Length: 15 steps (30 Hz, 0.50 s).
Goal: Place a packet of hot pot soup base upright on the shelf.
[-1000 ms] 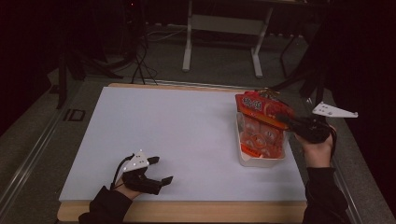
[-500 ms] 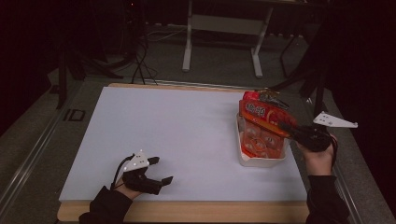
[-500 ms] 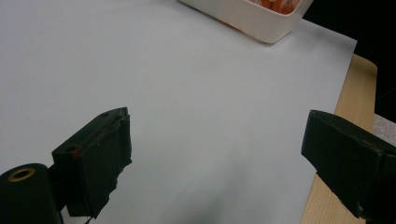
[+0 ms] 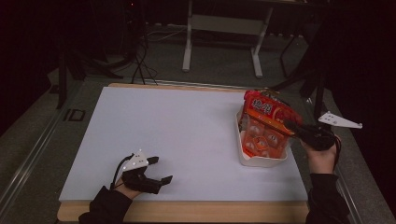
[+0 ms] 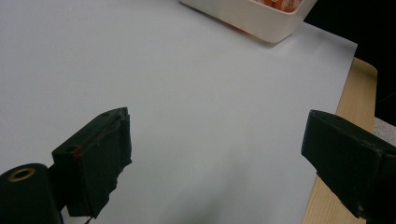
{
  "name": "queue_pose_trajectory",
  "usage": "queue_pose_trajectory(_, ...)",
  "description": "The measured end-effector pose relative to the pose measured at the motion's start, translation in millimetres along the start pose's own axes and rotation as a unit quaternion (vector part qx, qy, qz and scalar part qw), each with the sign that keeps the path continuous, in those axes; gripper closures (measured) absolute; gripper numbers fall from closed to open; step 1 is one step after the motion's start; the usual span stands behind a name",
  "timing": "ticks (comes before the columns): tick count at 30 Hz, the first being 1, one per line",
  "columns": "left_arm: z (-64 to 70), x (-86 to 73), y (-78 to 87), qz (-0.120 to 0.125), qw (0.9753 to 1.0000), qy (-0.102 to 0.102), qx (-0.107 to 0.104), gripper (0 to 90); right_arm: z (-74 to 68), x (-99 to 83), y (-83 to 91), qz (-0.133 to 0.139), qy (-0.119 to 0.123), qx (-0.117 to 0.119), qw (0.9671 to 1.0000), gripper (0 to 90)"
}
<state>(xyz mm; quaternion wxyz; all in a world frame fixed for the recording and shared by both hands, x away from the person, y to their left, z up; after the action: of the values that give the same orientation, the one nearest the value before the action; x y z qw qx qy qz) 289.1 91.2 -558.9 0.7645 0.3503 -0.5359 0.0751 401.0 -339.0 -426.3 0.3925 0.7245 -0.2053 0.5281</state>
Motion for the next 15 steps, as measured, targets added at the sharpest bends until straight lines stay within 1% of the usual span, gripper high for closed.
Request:
queue_pose_trajectory(2, 0.0, 0.2, 0.1, 0.001, 1.0, 0.001, 0.0, 8.7, 3.2, 0.9, -1.5, -0.004, -0.004, -0.005, 1.0, 89.3)
queue_pose_trajectory(3, -0.2, 0.3, 0.3, 0.001, 1.0, 0.0, 0.001, 8.7, 4.5, 0.7, -2.6, -0.006, -0.012, -0.002, 0.9999, 89.3)
queue_pose_trajectory(4, -0.2, 0.3, 0.3, 0.001, 1.0, 0.0, 0.001, 8.7, 4.5, 0.7, -2.6, -0.006, -0.012, -0.002, 0.9999, 89.3)
queue_pose_trajectory(5, -0.6, 0.5, 0.9, 0.002, 1.0, 0.001, 0.001, 8.7, 6.4, 0.2, -3.2, -0.007, -0.013, -0.006, 0.9999, 89.3)
queue_pose_trajectory(7, -0.9, 0.5, 1.3, 0.002, 1.0, 0.001, 0.001, 8.7, 12.5, 0.6, -2.9, -0.005, -0.025, -0.021, 0.9995, 89.2)
queue_pose_trajectory(8, -0.9, 0.4, 1.3, 0.002, 1.0, 0.001, 0.002, 8.7, 13.9, 0.6, -3.1, -0.003, -0.03, -0.023, 0.9993, 89.1)
queue_pose_trajectory(10, -1.2, 0.2, 1.3, 0.002, 1.0, 0.001, 0.002, 8.7, 15.9, 0.5, -3.7, -0.003, -0.03, -0.026, 0.9992, 88.8)
queue_pose_trajectory(12, -1.2, 0.2, 1.2, 0.002, 1.0, 0.001, 0.002, 8.7, 14.9, 0.6, -4.0, 0.0, -0.038, -0.018, 0.9991, 88.7)
queue_pose_trajectory(15, -0.8, 0.1, 0.6, 0.002, 1.0, 0.002, 0.001, 8.7, 7.4, 2.3, -2.9, 0.004, -0.033, -0.001, 0.9994, 87.3)
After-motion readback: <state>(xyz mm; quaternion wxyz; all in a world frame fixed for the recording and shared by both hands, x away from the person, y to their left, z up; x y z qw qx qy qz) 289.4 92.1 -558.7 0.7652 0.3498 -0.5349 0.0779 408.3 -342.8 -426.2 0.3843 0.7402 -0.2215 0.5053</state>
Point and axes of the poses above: each handheld gripper's, and its own axes: y roughly backward along the jaws, x roughly out of its top, z roughly to its right, the point moved 8 cm from there along -y, roughly forward along the jaws, and after that the axes turned 1 degree about -y, right-handed, at the moved point
